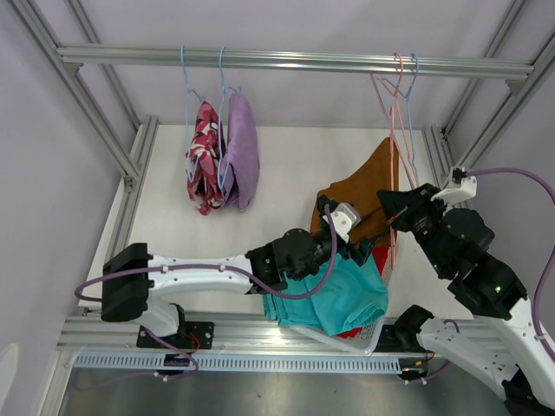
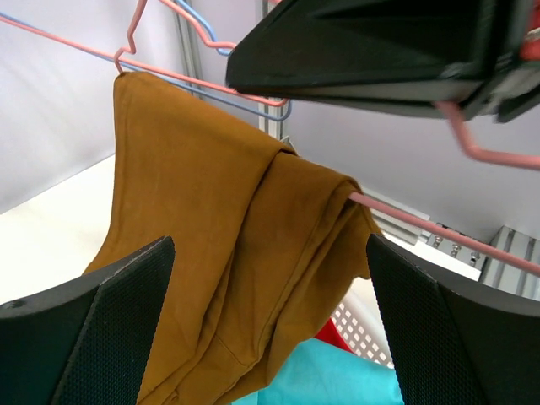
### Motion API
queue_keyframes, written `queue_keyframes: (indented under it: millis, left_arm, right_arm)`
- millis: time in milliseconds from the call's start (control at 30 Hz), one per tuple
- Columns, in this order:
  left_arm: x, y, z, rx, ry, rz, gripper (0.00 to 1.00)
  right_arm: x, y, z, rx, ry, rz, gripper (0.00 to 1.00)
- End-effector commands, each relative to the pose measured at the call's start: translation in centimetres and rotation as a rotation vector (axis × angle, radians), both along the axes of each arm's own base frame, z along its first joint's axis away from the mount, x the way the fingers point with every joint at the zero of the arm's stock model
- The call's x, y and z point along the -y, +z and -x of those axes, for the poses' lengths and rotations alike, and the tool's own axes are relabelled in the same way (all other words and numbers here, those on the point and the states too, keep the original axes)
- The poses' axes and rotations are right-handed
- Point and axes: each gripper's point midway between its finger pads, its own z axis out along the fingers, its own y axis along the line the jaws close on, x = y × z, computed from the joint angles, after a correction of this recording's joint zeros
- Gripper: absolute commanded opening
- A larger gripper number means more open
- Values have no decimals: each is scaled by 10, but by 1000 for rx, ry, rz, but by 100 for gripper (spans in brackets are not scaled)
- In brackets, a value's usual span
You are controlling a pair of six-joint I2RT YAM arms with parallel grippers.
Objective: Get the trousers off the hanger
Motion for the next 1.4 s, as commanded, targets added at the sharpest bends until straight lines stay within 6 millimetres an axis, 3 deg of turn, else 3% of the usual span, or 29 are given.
queue_keyframes:
  millis: [0, 267, 967, 1367]
  left_arm:
    - [8, 25, -3, 24, -19, 83, 100]
    - [13, 14, -9, 8, -20, 76, 99]
    - [19, 19, -30, 17, 4, 91, 99]
    - [23, 15, -25, -5, -32, 115, 99]
  right_arm:
    - [-2, 47, 10, 112, 41, -131, 0]
    - [-7, 44, 9, 113, 55, -134, 0]
    - [-15, 36, 6, 108, 81, -118, 0]
    - [-18, 32, 2, 105, 81, -106, 0]
